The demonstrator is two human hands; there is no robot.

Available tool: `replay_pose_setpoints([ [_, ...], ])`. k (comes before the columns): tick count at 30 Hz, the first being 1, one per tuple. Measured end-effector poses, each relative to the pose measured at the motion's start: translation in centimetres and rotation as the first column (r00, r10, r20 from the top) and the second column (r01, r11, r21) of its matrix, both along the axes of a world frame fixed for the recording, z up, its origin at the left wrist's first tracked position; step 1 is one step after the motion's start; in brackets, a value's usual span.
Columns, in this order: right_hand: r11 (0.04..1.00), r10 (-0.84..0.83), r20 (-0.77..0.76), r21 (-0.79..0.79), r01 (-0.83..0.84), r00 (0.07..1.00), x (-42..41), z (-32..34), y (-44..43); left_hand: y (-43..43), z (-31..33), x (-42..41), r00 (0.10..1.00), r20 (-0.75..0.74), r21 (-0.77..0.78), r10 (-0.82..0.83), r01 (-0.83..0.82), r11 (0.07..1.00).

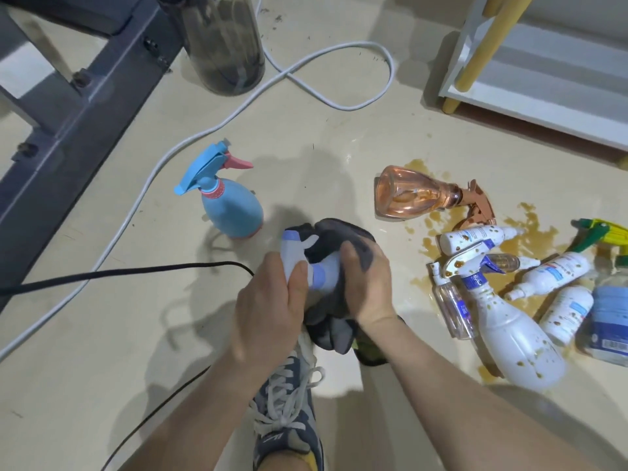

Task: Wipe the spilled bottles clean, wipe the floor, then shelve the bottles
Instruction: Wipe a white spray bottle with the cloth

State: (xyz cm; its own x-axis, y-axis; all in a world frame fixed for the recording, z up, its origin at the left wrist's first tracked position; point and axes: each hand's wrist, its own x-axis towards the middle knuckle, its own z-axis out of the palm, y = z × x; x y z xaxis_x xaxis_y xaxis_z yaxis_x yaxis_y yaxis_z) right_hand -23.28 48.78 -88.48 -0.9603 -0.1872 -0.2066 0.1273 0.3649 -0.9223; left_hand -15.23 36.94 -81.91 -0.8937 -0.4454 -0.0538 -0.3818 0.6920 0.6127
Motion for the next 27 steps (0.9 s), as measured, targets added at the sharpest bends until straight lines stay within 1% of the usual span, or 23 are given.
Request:
replay_pose_setpoints([
  [1,0.994,-0.091,0.217,-0.042,0.102,0.972,-1.1,-0.4,0.7,0.1,0.1,0.0,1.000,-0.004,-0.007,-0.014,0.014,1.000],
  [2,0.981,-0.160,0.385,-0.037,0.189,0.909,-1.8,-1.1,1.4,0.2,0.2,-0.1,1.000,-0.005,-0.009,-0.025,0.025,1.000],
  [3,0.970,-0.212,0.468,-0.009,0.244,0.858,-2.0,-1.2,1.7,0.3,0.4,-0.2,1.000,-0.002,-0.006,-0.029,0.029,1.000],
  [4,0.966,-0.236,0.452,0.014,0.257,0.861,-1.3,-0.9,1.6,0.2,0.6,-0.5,1.000,0.003,-0.001,-0.021,0.021,1.000],
  [5,0.975,-0.217,0.328,0.034,0.218,0.919,-0.2,-0.6,1.2,0.3,0.7,-0.7,1.000,0.003,0.006,-0.005,0.005,1.000],
  [6,0.988,-0.151,0.118,0.035,0.148,0.982,1.6,0.1,0.5,0.3,0.7,-0.9,1.000,0.007,0.011,0.012,-0.012,1.000],
  [7,0.999,-0.042,-0.081,0.004,0.043,0.996,3.5,0.8,-0.4,0.4,0.7,-1.0,1.000,0.018,0.012,0.021,-0.021,1.000],
  [8,0.998,0.050,-0.219,-0.011,-0.054,0.974,4.9,1.1,-1.2,0.5,0.7,-0.9,0.999,0.034,0.011,0.020,-0.021,1.000],
  [10,0.982,0.162,-0.353,-0.036,-0.187,0.921,4.5,0.9,-2.0,0.6,0.8,-0.4,0.996,0.074,0.030,0.054,-0.056,0.998],
  [12,0.977,0.211,-0.348,0.046,-0.209,0.913,2.6,-0.4,-1.3,0.3,0.4,0.2,0.978,0.126,0.100,0.167,-0.180,0.979],
  [13,0.985,0.169,-0.264,0.068,-0.157,0.950,1.2,-1.2,-0.7,0.1,0.0,0.4,0.961,0.167,0.164,0.222,-0.249,0.954],
  [14,0.998,0.055,-0.089,0.032,-0.052,0.994,0.0,-1.6,0.0,-0.1,-0.2,0.6,0.943,0.206,0.255,0.260,-0.309,0.916],
  [15,0.998,-0.068,0.124,0.006,0.068,0.990,-1.2,-1.8,0.5,-0.3,-0.3,0.5,0.929,0.238,0.354,0.284,-0.355,0.865],
  [16,0.989,-0.147,0.272,0.028,0.144,0.951,-1.7,-2.2,0.9,-0.5,-0.3,0.3,0.914,0.269,0.429,0.302,-0.395,0.812],
  [17,0.986,-0.163,0.301,0.068,0.150,0.939,-1.7,-2.1,0.8,-0.7,-0.2,0.0,0.898,0.303,0.470,0.320,-0.433,0.769],
  [18,0.987,-0.134,0.240,0.118,0.108,0.961,-1.3,-2.0,0.5,-1.0,-0.2,-0.5,0.878,0.339,0.503,0.338,-0.473,0.723],
  [19,0.981,-0.077,0.113,0.185,0.055,0.991,-0.3,-1.4,-0.1,-1.1,-0.1,-0.9,0.857,0.373,0.544,0.355,-0.512,0.665],
  [20,0.967,0.041,-0.056,0.255,-0.025,0.998,1.0,-0.8,-0.9,-1.3,0.1,-1.3,0.836,0.412,0.589,0.364,-0.548,0.594],
  [21,0.933,0.213,-0.244,0.337,-0.123,0.946,2.7,0.0,-1.7,-1.5,0.1,-1.4,0.817,0.451,0.624,0.360,-0.577,0.527],
  [22,0.885,0.380,-0.378,0.416,-0.211,0.844,4.1,0.2,-2.1,-1.8,0.1,-1.5,0.801,0.491,0.647,0.341,-0.598,0.473],
  [23,0.823,0.520,-0.436,0.486,-0.295,0.734,4.5,0.2,-1.8,-2.0,0.1,-1.3,0.786,0.534,0.658,0.311,-0.617,0.432],
  [25,0.702,0.695,-0.454,0.596,-0.389,0.558,3.1,-0.3,-0.5,-2.7,0.2,-0.5,0.756,0.616,0.663,0.223,-0.650,0.371],
  [27,0.640,0.752,-0.427,0.655,-0.402,0.502,1.0,-1.0,1.0,-3.2,0.7,-0.1,0.747,0.657,0.664,0.099,-0.636,0.394],
])
